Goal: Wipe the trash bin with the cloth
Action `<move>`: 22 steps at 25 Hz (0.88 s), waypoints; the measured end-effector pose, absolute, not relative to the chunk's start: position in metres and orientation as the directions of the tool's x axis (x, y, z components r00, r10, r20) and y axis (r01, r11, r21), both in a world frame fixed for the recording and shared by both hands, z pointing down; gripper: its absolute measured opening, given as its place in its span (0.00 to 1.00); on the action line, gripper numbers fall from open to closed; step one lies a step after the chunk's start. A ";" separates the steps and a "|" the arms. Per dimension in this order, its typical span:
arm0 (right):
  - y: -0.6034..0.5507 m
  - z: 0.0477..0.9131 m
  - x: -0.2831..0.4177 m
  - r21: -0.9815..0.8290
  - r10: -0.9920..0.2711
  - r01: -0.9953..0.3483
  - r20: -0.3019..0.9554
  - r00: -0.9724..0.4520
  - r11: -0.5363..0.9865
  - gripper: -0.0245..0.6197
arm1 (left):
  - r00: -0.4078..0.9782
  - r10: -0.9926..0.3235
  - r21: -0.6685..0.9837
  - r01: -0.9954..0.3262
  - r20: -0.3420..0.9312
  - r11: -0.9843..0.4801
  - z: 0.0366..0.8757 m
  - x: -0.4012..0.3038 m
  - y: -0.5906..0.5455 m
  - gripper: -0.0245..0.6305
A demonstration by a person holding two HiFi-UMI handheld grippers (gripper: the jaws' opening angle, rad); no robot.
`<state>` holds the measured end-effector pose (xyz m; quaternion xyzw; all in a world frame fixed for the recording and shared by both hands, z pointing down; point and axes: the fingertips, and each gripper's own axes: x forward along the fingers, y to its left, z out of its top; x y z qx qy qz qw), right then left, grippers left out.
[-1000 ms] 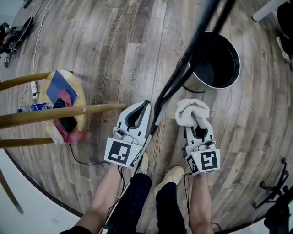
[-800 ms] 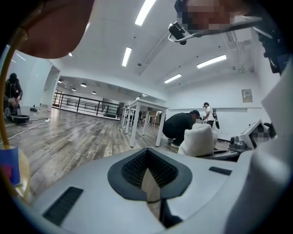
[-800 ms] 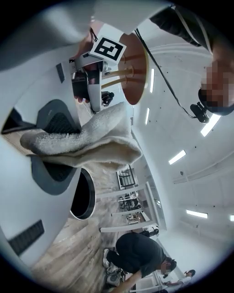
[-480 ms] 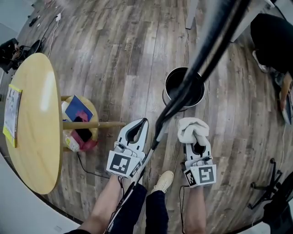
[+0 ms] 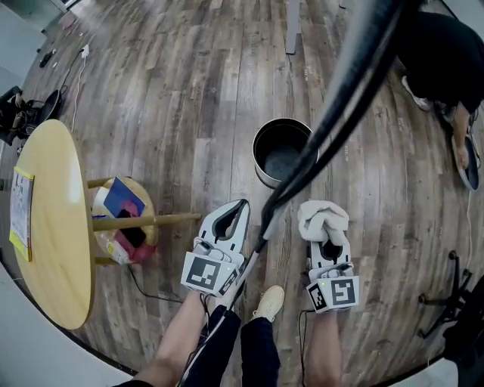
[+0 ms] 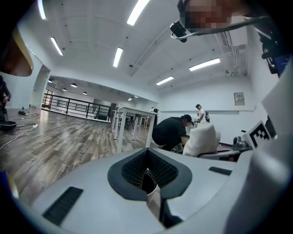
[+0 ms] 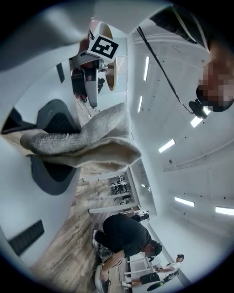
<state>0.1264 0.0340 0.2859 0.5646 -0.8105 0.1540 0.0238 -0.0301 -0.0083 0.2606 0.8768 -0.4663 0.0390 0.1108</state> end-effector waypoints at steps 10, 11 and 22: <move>0.036 0.305 0.204 -0.212 -0.939 -0.957 0.241 -0.246 0.197 0.18 | 0.648 -0.739 0.212 -0.761 0.185 -0.614 0.287 0.054 -0.021 0.03; 0.037 0.306 0.215 -0.209 -0.942 -0.961 0.243 -0.232 0.183 0.18 | 0.658 -0.730 0.206 -0.753 0.187 -0.626 0.289 0.064 -0.021 0.03; 0.014 0.355 0.226 -0.213 -0.946 -0.961 0.232 -0.225 0.176 0.18 | 0.673 -0.713 0.207 -0.739 0.196 -0.641 0.327 0.080 -0.037 0.03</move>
